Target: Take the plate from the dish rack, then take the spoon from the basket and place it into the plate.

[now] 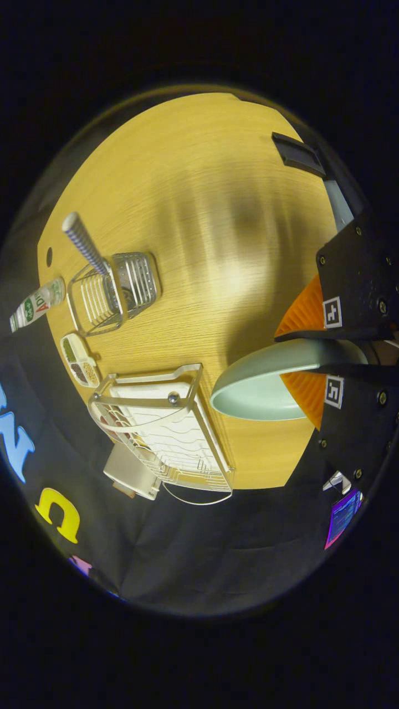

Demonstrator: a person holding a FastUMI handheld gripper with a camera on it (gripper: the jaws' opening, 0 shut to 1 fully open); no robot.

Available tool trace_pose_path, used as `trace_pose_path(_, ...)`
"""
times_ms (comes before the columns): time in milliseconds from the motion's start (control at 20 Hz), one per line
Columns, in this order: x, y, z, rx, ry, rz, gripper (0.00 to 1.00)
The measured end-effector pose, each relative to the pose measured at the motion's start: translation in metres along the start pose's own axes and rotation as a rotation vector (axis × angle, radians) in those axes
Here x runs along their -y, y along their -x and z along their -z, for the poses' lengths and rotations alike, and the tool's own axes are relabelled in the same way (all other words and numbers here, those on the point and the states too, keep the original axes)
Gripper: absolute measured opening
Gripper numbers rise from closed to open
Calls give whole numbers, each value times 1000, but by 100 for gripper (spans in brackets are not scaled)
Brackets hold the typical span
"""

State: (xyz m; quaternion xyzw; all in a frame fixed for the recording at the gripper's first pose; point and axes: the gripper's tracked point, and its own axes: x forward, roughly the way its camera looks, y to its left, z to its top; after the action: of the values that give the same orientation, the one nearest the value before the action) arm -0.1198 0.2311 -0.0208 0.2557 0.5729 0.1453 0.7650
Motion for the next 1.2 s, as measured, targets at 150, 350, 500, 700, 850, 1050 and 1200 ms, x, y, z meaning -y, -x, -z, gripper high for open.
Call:
trace_pose_path(150, 5, -14, 2, 3, -81, -56, 17)
trace_pose_path(350, 13, -30, 6, 9, -74, -73, 17)
trace_pose_path(500, 17, -39, 3, 28, -51, -83, 17)
trace_pose_path(700, 18, -46, 0, 41, -102, -114, 18)
trace_pose_path(850, 21, -55, 0, 57, -154, -151, 20)
trace_pose_path(1050, 22, -55, -12, 115, -229, -193, 29)
trace_pose_path(1200, 32, -35, -30, 210, -230, -179, 45)
